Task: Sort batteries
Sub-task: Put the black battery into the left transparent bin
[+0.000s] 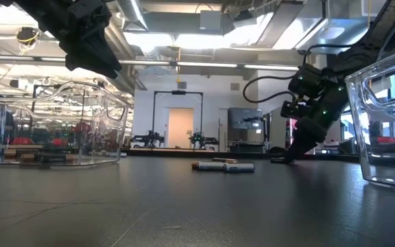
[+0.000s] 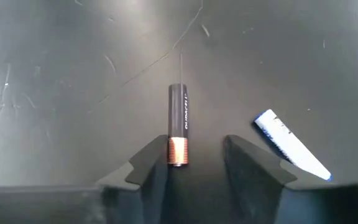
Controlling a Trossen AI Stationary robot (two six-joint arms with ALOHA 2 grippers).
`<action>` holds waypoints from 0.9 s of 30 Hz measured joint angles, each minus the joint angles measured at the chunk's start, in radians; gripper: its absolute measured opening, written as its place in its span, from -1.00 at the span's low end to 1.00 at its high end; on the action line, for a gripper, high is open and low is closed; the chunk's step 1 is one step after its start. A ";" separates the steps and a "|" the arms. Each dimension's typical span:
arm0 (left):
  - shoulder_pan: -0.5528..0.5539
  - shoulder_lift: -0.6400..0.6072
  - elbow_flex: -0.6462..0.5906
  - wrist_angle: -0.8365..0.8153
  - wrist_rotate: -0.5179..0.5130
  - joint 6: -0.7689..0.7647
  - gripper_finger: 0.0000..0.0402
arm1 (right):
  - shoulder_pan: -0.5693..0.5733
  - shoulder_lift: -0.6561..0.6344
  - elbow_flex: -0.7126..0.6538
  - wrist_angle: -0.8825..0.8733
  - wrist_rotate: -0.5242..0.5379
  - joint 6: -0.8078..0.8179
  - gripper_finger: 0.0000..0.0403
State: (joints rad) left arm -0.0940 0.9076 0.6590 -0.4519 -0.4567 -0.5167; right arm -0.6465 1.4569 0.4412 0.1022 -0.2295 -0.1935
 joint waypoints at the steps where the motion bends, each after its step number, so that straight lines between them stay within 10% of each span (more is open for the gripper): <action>1: 0.000 0.000 0.000 0.000 0.000 0.000 -0.18 | 0.005 0.007 -0.001 0.004 0.000 0.000 -0.25; 9: 0.000 0.000 0.000 0.000 0.000 0.002 -0.18 | 0.131 0.071 -0.072 0.216 0.052 0.035 -0.89; 13: 0.000 0.000 -0.001 0.025 0.000 0.033 -0.18 | 0.226 0.080 -0.071 0.347 0.035 0.113 -0.87; 27: -0.032 0.118 -0.204 0.858 0.106 0.521 -0.17 | 0.584 0.077 0.209 0.642 0.080 0.033 -0.92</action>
State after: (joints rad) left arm -0.1265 1.0251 0.4548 0.4064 -0.3502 0.0041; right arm -0.0625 1.5341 0.6499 0.7439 -0.1498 -0.1605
